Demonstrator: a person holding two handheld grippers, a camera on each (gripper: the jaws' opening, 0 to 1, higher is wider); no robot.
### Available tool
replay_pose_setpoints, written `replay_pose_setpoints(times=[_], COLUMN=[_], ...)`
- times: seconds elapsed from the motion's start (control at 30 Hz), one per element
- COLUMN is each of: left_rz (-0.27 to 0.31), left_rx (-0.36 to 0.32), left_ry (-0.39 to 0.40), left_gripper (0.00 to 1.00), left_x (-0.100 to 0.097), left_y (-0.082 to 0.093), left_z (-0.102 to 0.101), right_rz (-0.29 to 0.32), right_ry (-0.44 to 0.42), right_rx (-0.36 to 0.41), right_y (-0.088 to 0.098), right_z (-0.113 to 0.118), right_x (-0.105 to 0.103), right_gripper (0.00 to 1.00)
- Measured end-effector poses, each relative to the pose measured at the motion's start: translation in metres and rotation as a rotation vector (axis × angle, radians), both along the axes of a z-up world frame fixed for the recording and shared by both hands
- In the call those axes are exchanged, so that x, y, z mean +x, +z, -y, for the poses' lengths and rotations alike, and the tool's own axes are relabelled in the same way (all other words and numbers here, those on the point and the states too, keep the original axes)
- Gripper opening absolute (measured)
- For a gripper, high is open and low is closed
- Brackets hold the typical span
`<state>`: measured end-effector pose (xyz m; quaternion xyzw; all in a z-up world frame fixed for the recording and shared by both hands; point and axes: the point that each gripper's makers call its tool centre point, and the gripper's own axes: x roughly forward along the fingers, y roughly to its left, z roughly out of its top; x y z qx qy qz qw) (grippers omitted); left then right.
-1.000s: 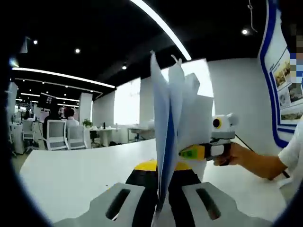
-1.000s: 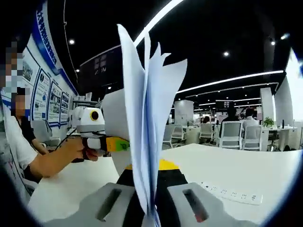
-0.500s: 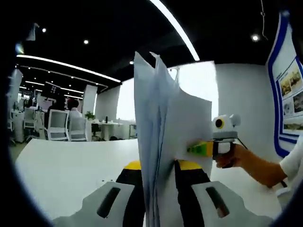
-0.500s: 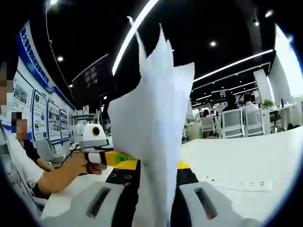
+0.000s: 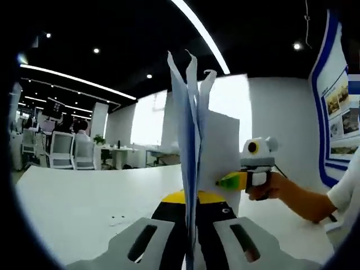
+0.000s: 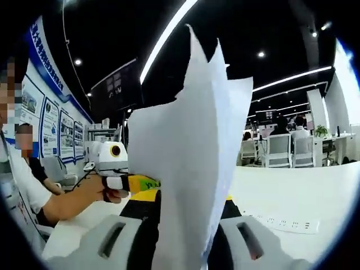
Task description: Organize the stack of printing papers by aligning and flattening the scattered papers on the table
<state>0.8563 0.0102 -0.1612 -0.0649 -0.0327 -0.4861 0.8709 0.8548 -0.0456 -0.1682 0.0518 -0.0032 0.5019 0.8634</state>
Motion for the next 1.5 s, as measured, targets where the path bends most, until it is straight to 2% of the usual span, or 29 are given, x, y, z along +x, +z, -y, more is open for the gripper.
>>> replay_pose_setpoints(times=[0.13, 0.2, 0.33, 0.47, 0.5, 0.67, 0.77, 0.93, 1.0, 1.07, 1.17, 1.23, 1.37, 1.5], left_rz=[0.053, 0.089, 0.129, 0.151, 0.167, 0.222, 0.224, 0.197, 0.186, 0.188, 0.202, 0.203, 0.200, 0.203], left_rx=[0.009, -0.013, -0.116, -0.162, -0.187, -0.267, -0.330, -0.392, -0.422, -0.439, -0.447, -0.459, -0.495, -0.517], left_ry=[-0.019, -0.032, -0.061, -0.055, -0.031, 0.013, 0.011, -0.021, -0.032, -0.038, -0.020, -0.018, -0.040, -0.070], left_gripper=[0.06, 0.06, 0.06, 0.06, 0.06, 0.05, 0.05, 0.05, 0.05, 0.05, 0.05, 0.05, 0.05, 0.05], left_x=[-0.006, -0.010, -0.021, -0.026, -0.022, -0.027, -0.031, -0.032, -0.032, -0.033, -0.031, -0.031, -0.035, -0.042], left_y=[0.007, 0.016, 0.047, 0.066, 0.075, 0.101, 0.111, 0.116, 0.119, 0.121, 0.125, 0.126, 0.131, 0.136], left_z=[0.000, -0.001, -0.012, -0.026, -0.033, -0.061, -0.074, -0.079, -0.081, -0.083, -0.087, -0.089, -0.087, -0.081], right_rz=[-0.002, -0.008, -0.006, -0.032, -0.040, -0.123, -0.166, -0.225, -0.231, -0.206, -0.202, -0.191, -0.244, -0.257], right_ry=[0.008, 0.019, 0.052, 0.123, 0.142, 0.235, 0.309, 0.404, 0.417, 0.410, 0.462, 0.481, 0.507, 0.526], right_rx=[0.010, 0.029, 0.079, 0.195, 0.219, 0.357, 0.428, 0.559, 0.563, 0.615, 0.774, 0.827, 0.776, 0.783], right_y=[-0.003, -0.002, 0.000, 0.004, 0.003, -0.004, -0.012, -0.013, -0.018, -0.017, -0.005, 0.000, -0.015, -0.019], right_z=[0.000, -0.001, -0.005, -0.013, -0.016, -0.033, -0.050, -0.064, -0.066, -0.066, -0.064, -0.067, -0.093, -0.107], right_x=[0.000, 0.001, 0.000, -0.009, -0.011, -0.018, -0.025, -0.033, -0.033, -0.035, -0.042, -0.046, -0.056, -0.063], right_gripper=[0.25, 0.25, 0.26, 0.29, 0.29, 0.34, 0.34, 0.32, 0.30, 0.30, 0.29, 0.29, 0.29, 0.30])
